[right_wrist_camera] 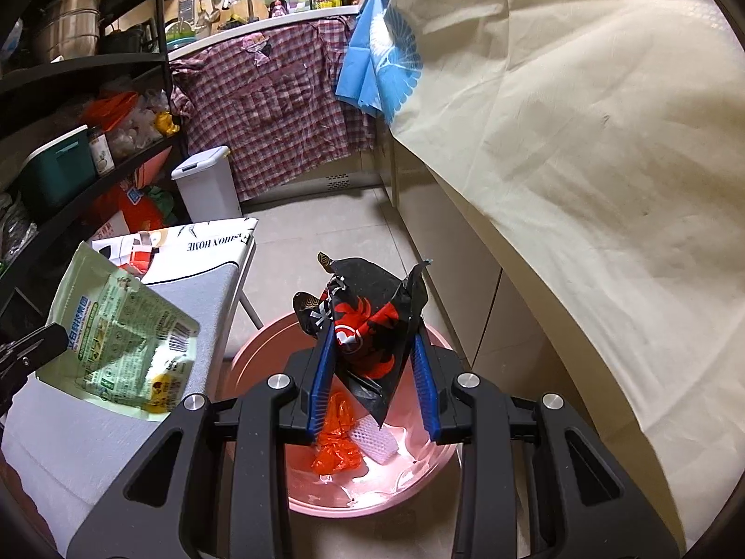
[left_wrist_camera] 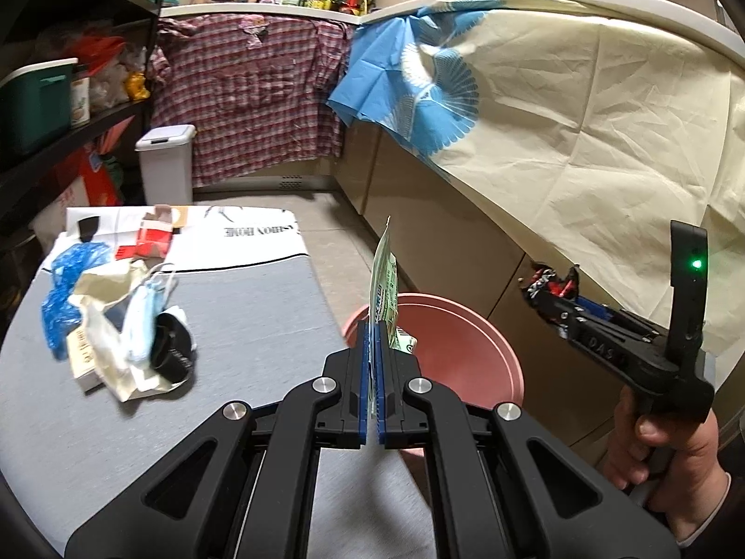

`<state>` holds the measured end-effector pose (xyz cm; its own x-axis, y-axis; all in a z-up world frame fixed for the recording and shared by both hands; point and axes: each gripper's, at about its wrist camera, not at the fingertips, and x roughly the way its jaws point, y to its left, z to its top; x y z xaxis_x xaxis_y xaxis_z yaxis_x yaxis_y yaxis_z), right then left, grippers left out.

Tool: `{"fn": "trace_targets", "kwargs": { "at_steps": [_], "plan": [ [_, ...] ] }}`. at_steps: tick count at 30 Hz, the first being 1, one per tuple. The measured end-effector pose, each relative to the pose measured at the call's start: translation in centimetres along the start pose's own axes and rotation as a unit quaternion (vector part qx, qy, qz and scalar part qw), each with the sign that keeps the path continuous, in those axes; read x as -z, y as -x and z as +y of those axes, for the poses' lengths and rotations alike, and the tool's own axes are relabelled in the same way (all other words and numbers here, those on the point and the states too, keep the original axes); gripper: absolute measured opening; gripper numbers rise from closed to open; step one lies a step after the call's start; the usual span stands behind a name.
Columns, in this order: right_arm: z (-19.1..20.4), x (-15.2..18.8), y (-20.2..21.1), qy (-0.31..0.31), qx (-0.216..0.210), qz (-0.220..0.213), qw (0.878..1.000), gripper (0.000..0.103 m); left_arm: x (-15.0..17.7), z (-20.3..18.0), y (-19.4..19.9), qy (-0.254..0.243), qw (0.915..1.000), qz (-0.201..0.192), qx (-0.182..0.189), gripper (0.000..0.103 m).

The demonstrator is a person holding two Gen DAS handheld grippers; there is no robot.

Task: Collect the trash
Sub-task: 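Carry both wrappers over the pink bucket with both tools, then open both tools to drop the wrappers into the bucket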

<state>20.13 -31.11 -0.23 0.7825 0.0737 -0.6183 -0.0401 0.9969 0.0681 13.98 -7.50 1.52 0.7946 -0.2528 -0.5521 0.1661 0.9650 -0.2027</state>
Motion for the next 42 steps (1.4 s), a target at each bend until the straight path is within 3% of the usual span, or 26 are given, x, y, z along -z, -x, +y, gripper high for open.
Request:
{"fn": "trace_targets", "kwargs": {
  "at_steps": [16, 32, 35, 38, 42],
  "plan": [
    [0.0, 0.1, -3.2, -0.005, -0.002, 0.022, 1.0, 0.032, 1.1, -1.9, -6.7, -0.004, 0.9986, 0.047, 0.023, 0.002],
    [0.1, 0.0, -5.0, 0.003, -0.005, 0.036, 0.999, 0.033, 1.7, -2.2, -10.0, -0.002, 0.9972, 0.069, 0.03, 0.002],
    [0.2, 0.1, -5.4, 0.007, 0.0, 0.041, 0.999, 0.036, 1.8, -2.4, -10.8, 0.004, 0.9952, 0.087, 0.045, 0.002],
    [0.1, 0.2, -5.7, 0.006, 0.004, 0.047, 0.999, 0.048, 2.2, -1.9, -11.4, 0.022, 0.9923, 0.108, 0.057, 0.003],
    [0.0, 0.1, -5.6, 0.003, 0.003, 0.043, 0.999, 0.052, 2.8, -1.4, -10.6, 0.025, 0.9922, 0.109, 0.054, 0.003]
  ]
}}
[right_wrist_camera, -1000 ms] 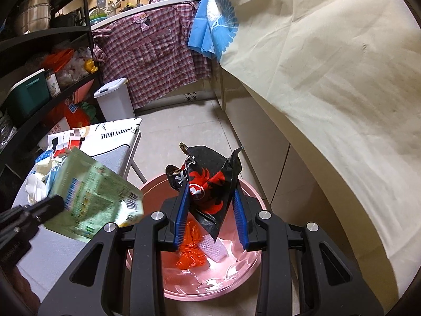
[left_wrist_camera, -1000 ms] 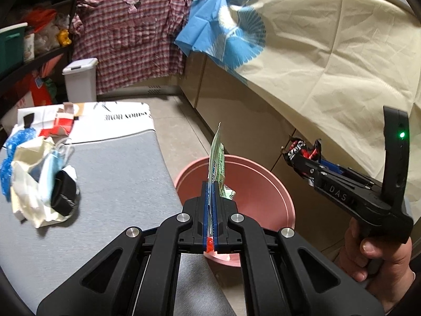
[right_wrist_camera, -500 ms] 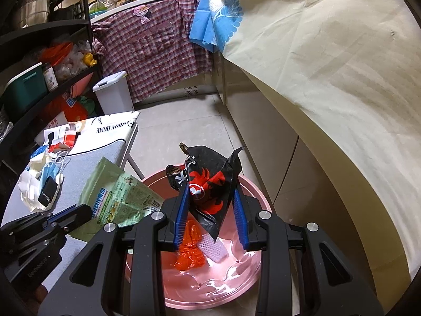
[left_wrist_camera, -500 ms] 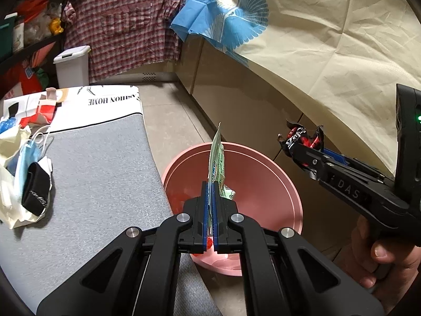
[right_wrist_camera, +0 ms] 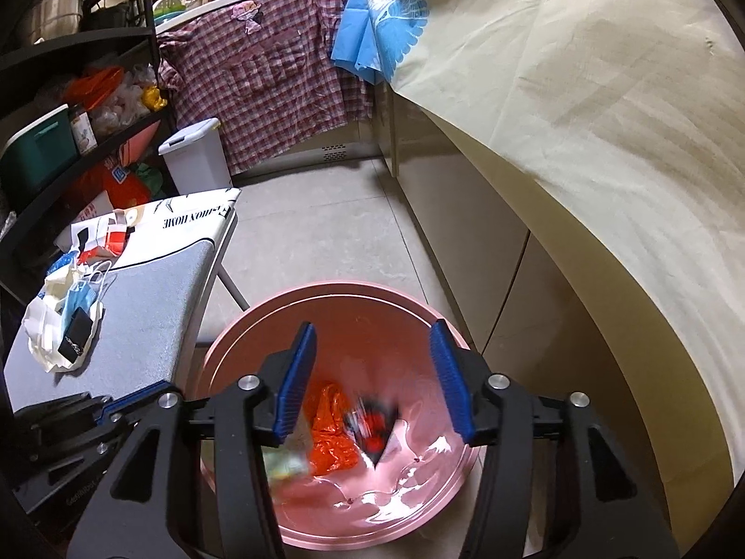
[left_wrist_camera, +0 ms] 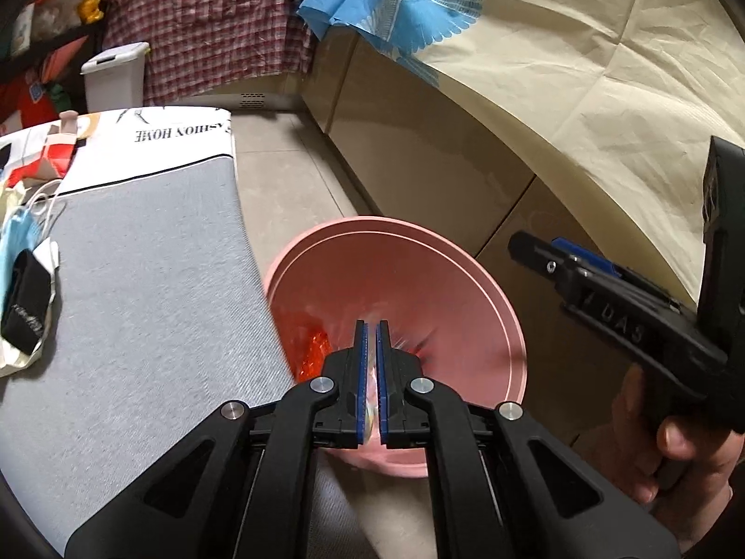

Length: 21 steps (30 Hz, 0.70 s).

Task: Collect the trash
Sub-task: 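Open both tools to drop the wrappers into the bucket, then move both tools back to the table toward the blue bag and masks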

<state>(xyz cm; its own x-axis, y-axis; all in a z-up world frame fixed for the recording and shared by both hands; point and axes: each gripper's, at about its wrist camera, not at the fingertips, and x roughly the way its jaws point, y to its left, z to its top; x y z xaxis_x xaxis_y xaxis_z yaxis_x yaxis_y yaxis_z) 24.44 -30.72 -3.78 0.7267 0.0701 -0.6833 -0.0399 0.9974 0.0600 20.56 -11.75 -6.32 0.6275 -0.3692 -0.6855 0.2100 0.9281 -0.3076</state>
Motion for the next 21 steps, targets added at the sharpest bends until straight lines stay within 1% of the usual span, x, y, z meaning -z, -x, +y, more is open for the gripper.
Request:
{"fn": "trace_targets", "kwargs": {
  "at_steps": [5, 12, 19, 21],
  "plan": [
    [0.3, 0.0, 0.2, 0.006, -0.001, -0.004, 1.0, 0.052, 0.1, 0.0, 2.1, -0.007, 0.9999, -0.014, -0.007, 0.003],
    [0.4, 0.2, 1.3, 0.003, -0.003, -0.01, 1.0, 0.052, -0.4, 1.7, 7.3, 0.001, 0.9981, -0.048, -0.039, 0.003],
    [1.8, 0.4, 4.3, 0.02, -0.015, -0.033, 0.999, 0.051, -0.2, 5.1, 13.6, 0.006, 0.9936, -0.078, -0.082, 0.004],
    [2.2, 0.4, 5.5, 0.019, -0.025, -0.042, 0.999, 0.048, -0.3, 6.4, 15.5, 0.005, 0.992, -0.084, -0.094, 0.004]
  ]
}}
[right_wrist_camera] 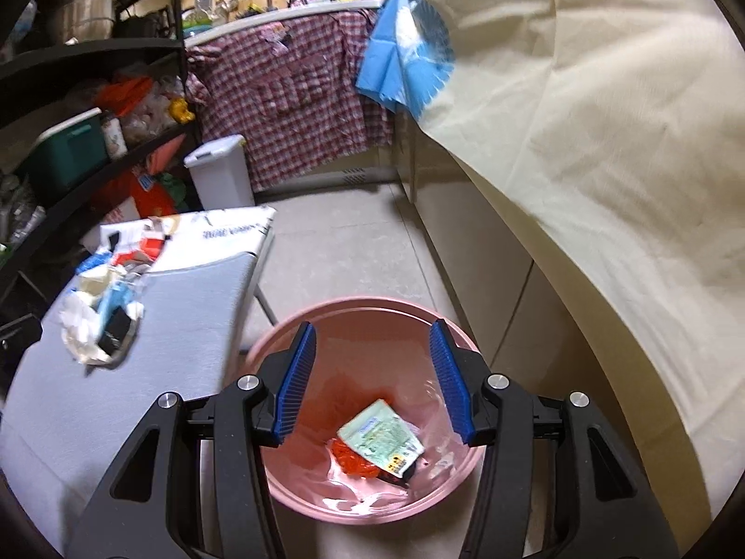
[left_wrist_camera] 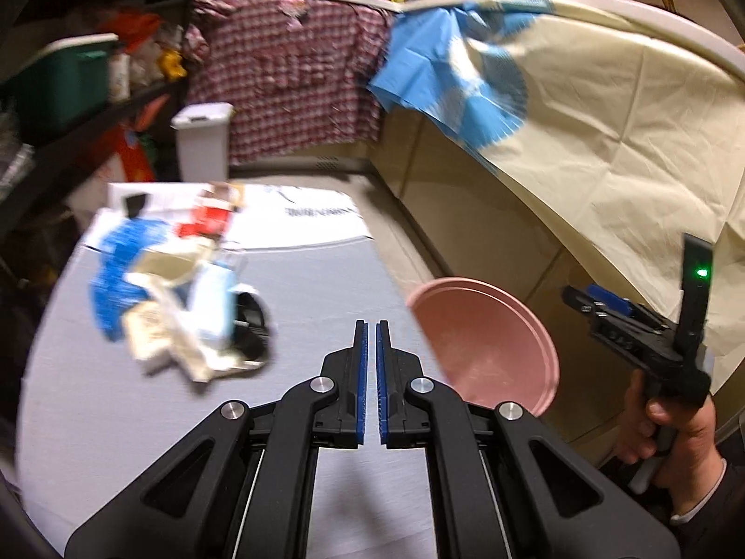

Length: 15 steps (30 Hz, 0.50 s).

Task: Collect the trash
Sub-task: 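Move both tools back to the table toward the blue bag and masks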

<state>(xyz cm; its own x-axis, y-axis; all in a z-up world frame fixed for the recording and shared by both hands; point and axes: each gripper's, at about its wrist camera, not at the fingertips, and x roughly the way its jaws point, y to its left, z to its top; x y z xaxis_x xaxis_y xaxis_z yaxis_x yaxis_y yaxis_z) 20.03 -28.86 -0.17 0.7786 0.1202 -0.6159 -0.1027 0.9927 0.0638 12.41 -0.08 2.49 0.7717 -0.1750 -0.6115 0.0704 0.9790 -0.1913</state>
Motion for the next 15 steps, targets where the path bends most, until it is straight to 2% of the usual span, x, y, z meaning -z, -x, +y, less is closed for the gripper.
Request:
{"fn": "trace_targets", "kwargs": {
  "at_steps": [6, 11, 15],
  "plan": [
    [2.7, -0.9, 2.6, 0.005, -0.047, -0.029, 0.998, 0.033, -1.7, 6.4, 3.8, 0.007, 0.9989, -0.013, -0.045, 0.004],
    [6.3, -1.3, 2.7, 0.011, -0.094, -0.033, 0.995, 0.032, -3.2, 10.7, 5.3, 0.002, 0.9962, -0.034, -0.08, 0.004],
    [10.0, -1.4, 1.4, 0.01, -0.139, -0.022, 0.99, 0.032, -3.4, 14.6, 5.0, 0.033, 0.9943, -0.043, -0.092, 0.003]
  ]
}}
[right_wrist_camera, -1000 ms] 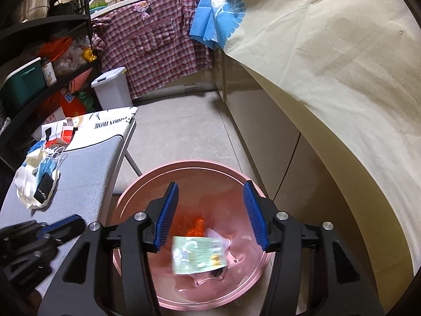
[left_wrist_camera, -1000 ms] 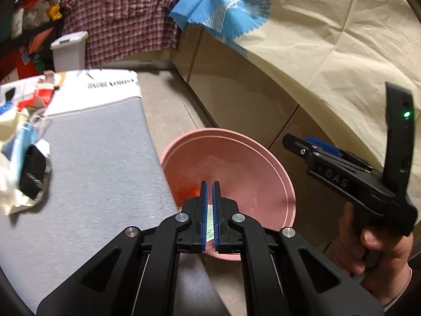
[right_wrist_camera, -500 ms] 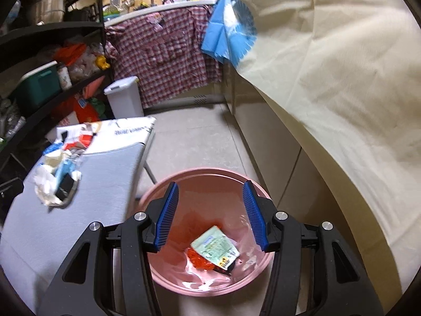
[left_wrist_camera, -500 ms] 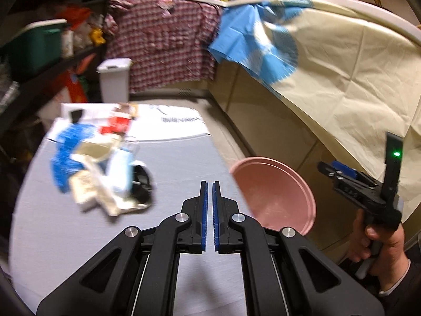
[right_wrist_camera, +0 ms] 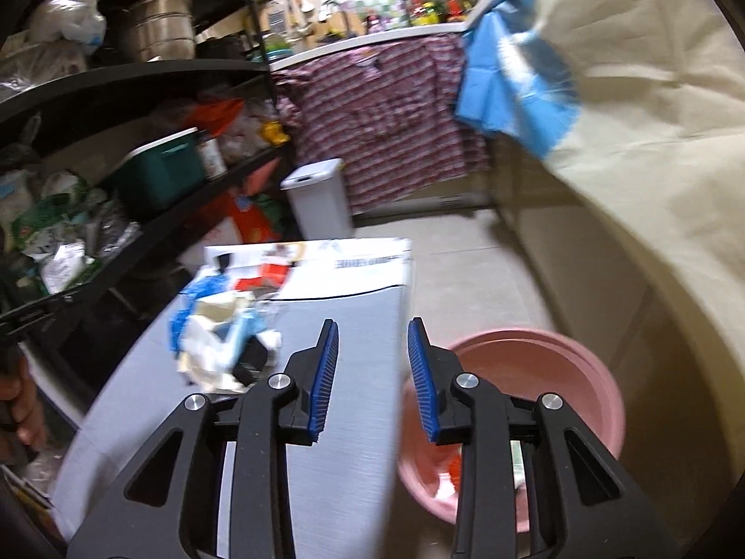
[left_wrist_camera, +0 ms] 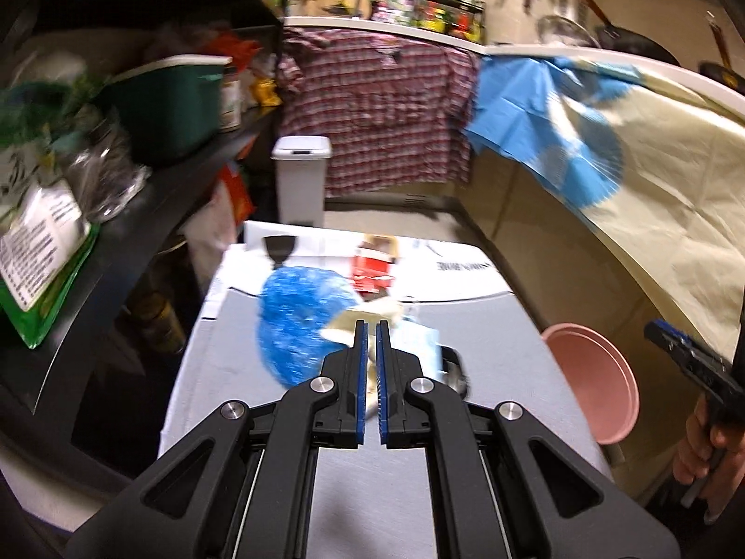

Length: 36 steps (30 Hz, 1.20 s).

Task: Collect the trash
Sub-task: 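Move both tools back to the table toward the blue bag and masks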

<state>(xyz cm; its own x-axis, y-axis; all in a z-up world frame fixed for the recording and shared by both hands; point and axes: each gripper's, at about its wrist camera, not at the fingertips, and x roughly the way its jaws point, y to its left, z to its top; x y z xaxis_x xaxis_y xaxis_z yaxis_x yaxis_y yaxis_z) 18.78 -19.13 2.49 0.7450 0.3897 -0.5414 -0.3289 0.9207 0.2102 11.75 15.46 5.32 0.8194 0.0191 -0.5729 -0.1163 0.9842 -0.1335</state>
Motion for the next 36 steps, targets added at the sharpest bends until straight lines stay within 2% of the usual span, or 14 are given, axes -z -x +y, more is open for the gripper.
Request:
{"fn": "trace_targets", "kwargs": {
  "at_steps": [7, 13, 15, 17, 19, 25, 29, 34, 36],
  "plan": [
    [5.6, 1.1, -4.5, 0.022, -0.055, 0.033, 0.998, 0.032, 1.9, 4.3, -3.8, 0.044, 0.9988, 0.016, -0.01, 0.003],
    [8.5, 2.1, -7.7, 0.057, -0.07, 0.049, 0.995, 0.036, 2.9, 6.1, -7.5, 0.056, 0.9978, 0.035, -0.009, 0.004],
    [9.2, 2.6, -9.2, 0.062, -0.075, 0.061, 0.993, 0.041, 2.9, 6.3, -8.9, 0.054, 0.9977, 0.038, -0.011, 0.012],
    [9.7, 3.0, -10.4, 0.07, -0.08, 0.072, 0.992, 0.047, 2.9, 6.5, -10.0, 0.059, 0.9974, 0.04, -0.013, 0.041],
    [10.1, 3.4, -11.3, 0.08, -0.083, 0.079, 0.99, 0.051, 2.8, 6.9, -11.1, 0.066, 0.9968, 0.042, -0.02, 0.046],
    [10.9, 4.4, -13.8, 0.099, -0.088, 0.101, 0.986, 0.054, 3.3, 8.5, -13.9, 0.103, 0.9919, 0.071, -0.022, 0.048],
    [11.9, 5.1, -15.1, 0.126, -0.095, 0.118, 0.98, 0.055, 3.3, 8.6, -14.7, 0.103, 0.9916, 0.075, -0.021, 0.048],
    [12.6, 5.7, -15.9, 0.149, -0.074, 0.13, 0.977, 0.055, 3.7, 8.5, -15.7, 0.103, 0.9909, 0.085, -0.019, 0.048],
    [12.3, 5.7, -16.1, 0.144, -0.066, 0.133, 0.978, 0.049, 3.8, 8.5, -16.0, 0.101, 0.9909, 0.088, -0.02, 0.048]
  ]
}}
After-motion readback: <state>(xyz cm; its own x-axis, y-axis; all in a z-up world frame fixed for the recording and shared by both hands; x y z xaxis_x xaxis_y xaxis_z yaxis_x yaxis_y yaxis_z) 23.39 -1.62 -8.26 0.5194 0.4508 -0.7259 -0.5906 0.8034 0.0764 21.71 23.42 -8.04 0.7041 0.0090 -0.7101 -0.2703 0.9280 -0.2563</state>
